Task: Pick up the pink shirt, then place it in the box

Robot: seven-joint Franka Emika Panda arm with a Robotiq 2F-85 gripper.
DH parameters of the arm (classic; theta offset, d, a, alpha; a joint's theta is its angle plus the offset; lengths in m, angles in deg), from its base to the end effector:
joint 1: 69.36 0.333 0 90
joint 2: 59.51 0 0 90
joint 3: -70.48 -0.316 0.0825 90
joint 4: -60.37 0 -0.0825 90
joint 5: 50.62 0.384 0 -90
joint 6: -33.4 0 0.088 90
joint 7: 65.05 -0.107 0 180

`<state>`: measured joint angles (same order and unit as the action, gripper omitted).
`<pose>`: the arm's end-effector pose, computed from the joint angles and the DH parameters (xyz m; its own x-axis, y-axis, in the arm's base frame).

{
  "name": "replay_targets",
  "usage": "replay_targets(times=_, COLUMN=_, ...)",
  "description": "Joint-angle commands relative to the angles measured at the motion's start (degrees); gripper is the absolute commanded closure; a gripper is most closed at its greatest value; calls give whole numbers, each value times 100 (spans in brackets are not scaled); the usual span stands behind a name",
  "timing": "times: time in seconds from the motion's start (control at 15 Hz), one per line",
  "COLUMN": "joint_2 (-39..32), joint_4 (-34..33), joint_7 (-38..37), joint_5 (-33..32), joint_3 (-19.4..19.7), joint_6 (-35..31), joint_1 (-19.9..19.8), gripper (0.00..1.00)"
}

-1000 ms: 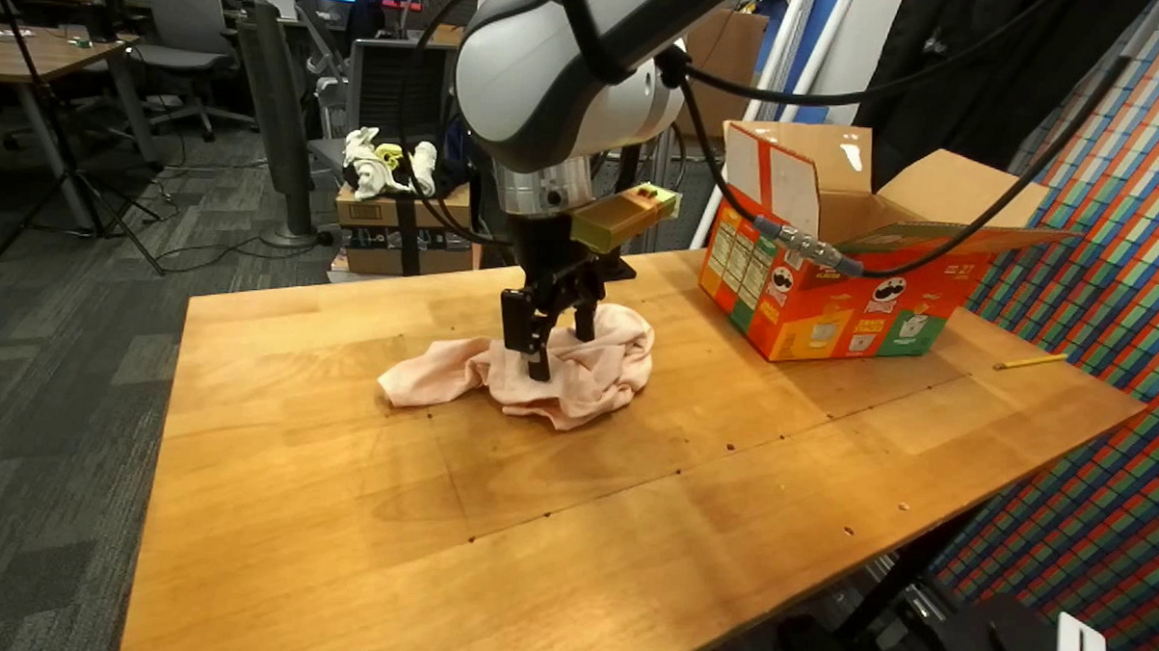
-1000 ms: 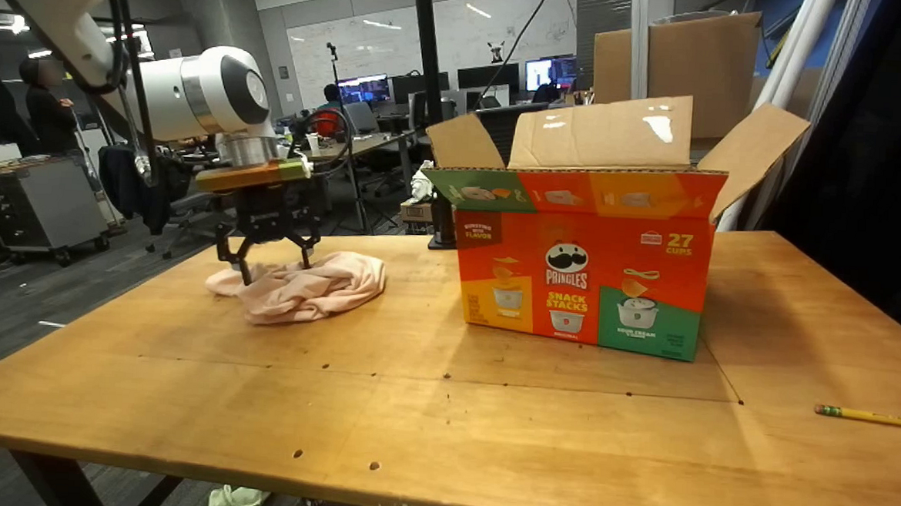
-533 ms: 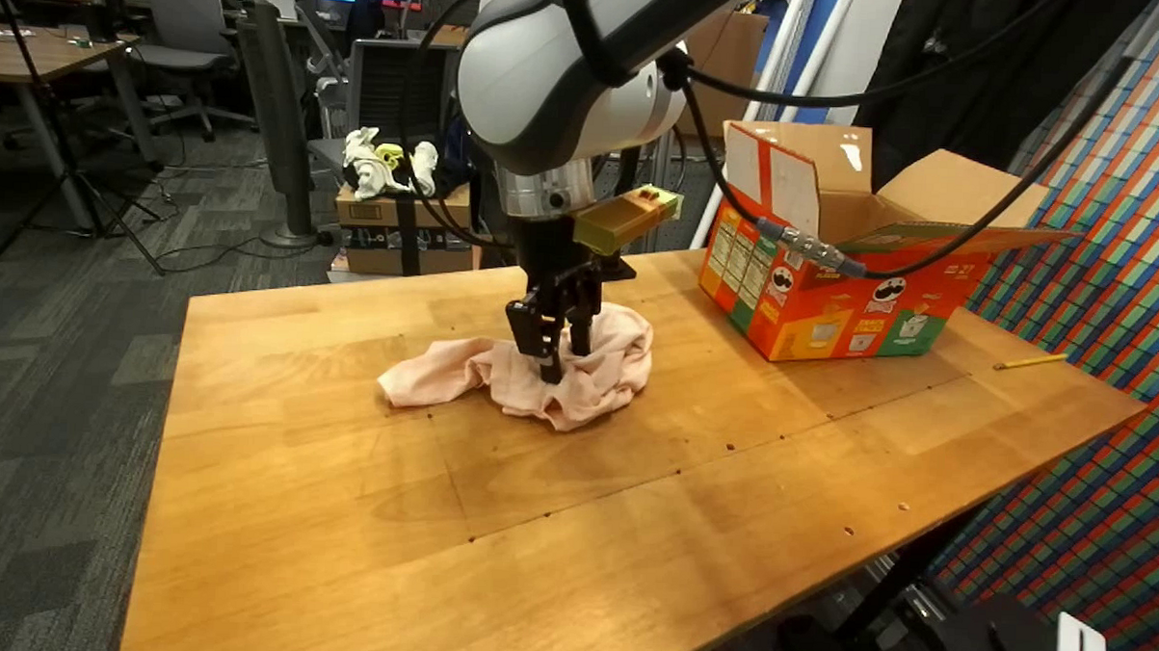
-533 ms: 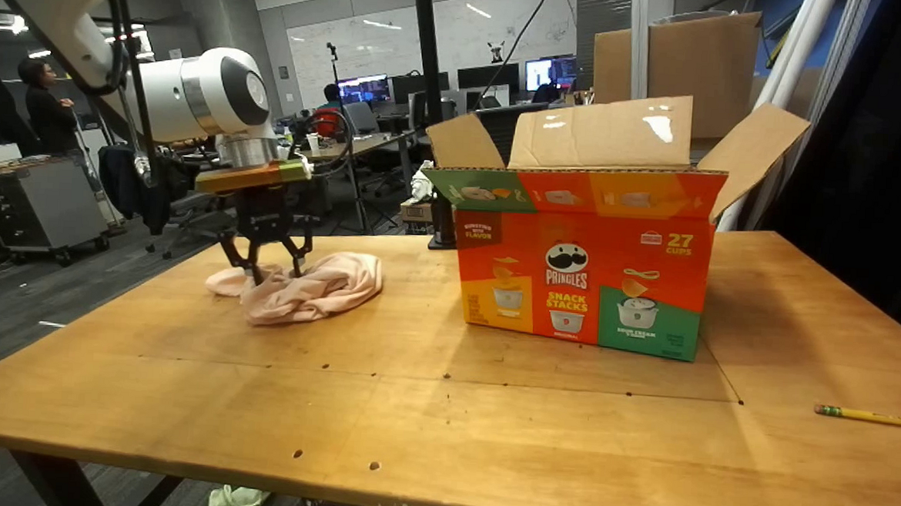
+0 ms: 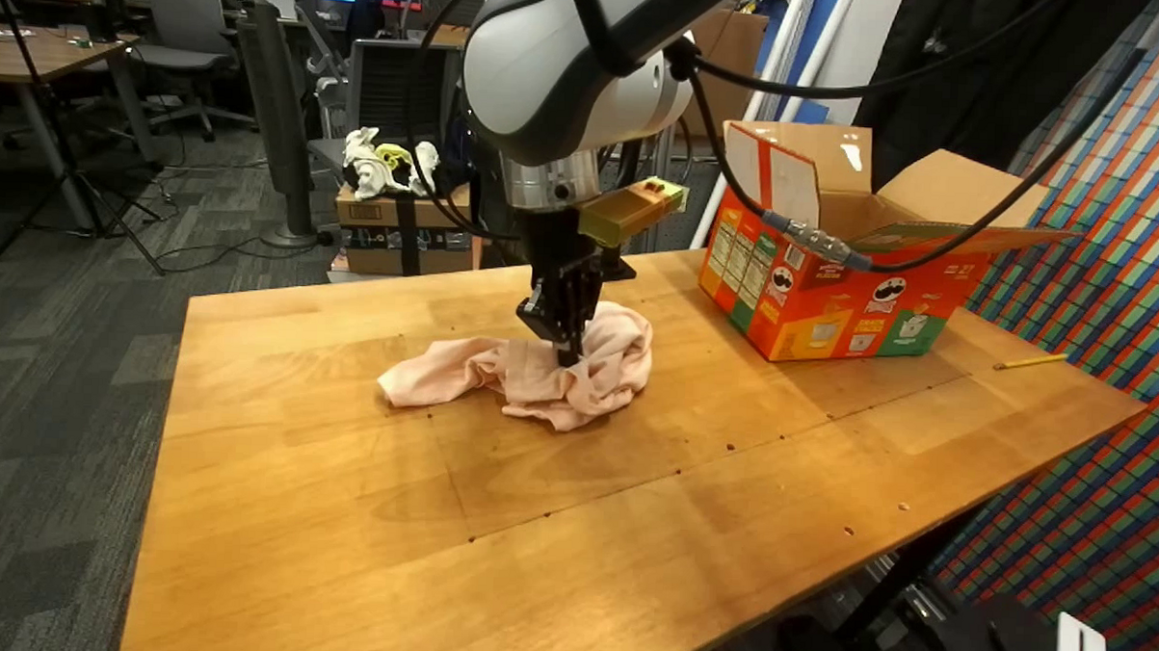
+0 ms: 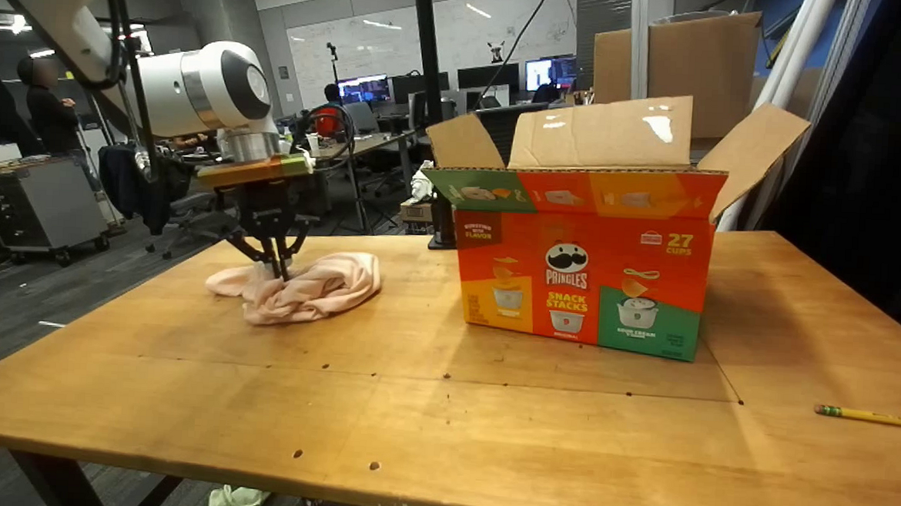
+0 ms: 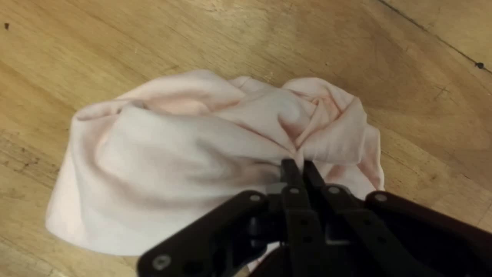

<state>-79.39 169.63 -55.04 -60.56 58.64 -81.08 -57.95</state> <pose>0.5516 0.2201 0.3020 0.7607 0.5976 -0.2534 0.6221 -0.7826 0.0219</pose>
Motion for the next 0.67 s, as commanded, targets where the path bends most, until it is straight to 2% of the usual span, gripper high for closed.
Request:
replay_targets(times=0.0, joint_2=278, joint_4=99, joint_7=-3, joint_5=-150, joint_3=45, joint_6=102, joint_1=69, gripper=98)
replay_targets(times=0.6, joint_2=605, joint_4=-89, joint_7=-83, joint_5=-550, joint_3=20, joint_6=345, joint_1=189, gripper=98)
